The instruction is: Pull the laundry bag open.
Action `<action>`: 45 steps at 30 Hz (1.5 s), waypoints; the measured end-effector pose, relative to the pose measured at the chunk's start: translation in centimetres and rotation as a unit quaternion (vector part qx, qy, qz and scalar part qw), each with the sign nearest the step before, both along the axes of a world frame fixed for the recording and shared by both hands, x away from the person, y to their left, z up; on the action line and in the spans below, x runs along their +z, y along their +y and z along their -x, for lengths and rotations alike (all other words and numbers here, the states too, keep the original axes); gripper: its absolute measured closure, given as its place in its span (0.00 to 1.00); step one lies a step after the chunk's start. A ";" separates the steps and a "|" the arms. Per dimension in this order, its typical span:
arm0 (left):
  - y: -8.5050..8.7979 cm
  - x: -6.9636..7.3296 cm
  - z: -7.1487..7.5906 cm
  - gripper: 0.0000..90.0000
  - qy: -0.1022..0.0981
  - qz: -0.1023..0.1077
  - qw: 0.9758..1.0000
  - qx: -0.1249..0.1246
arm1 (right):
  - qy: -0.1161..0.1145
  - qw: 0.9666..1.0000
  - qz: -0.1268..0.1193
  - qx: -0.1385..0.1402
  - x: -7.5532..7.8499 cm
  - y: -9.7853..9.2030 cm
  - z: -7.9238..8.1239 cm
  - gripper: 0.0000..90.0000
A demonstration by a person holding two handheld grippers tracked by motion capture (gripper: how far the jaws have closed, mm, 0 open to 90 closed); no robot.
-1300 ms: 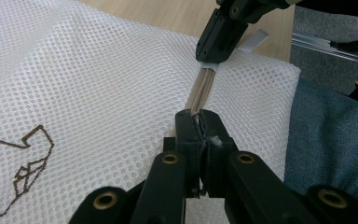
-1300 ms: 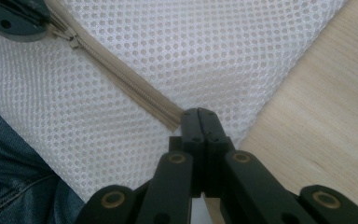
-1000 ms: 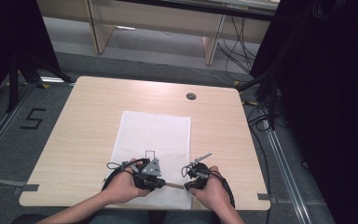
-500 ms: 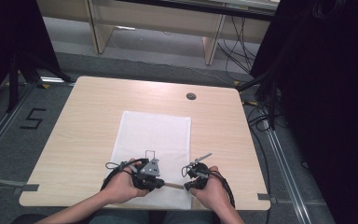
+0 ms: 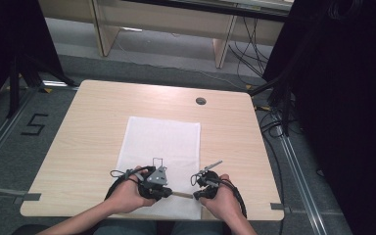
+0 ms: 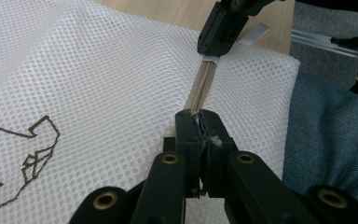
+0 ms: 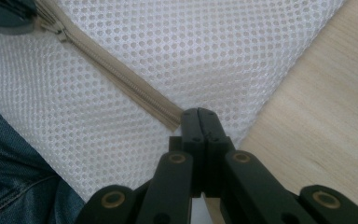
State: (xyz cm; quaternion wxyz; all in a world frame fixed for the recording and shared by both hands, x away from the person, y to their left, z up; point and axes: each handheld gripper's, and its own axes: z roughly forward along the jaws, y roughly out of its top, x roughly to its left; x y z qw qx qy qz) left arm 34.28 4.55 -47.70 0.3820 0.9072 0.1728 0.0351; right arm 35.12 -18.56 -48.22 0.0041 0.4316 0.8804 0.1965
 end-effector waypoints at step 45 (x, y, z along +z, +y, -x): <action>1.9 0.1 0.2 0.97 0.002 0.001 1.000 0.008 | -0.004 1.000 -0.005 -0.001 0.0 -0.1 0.0 1.00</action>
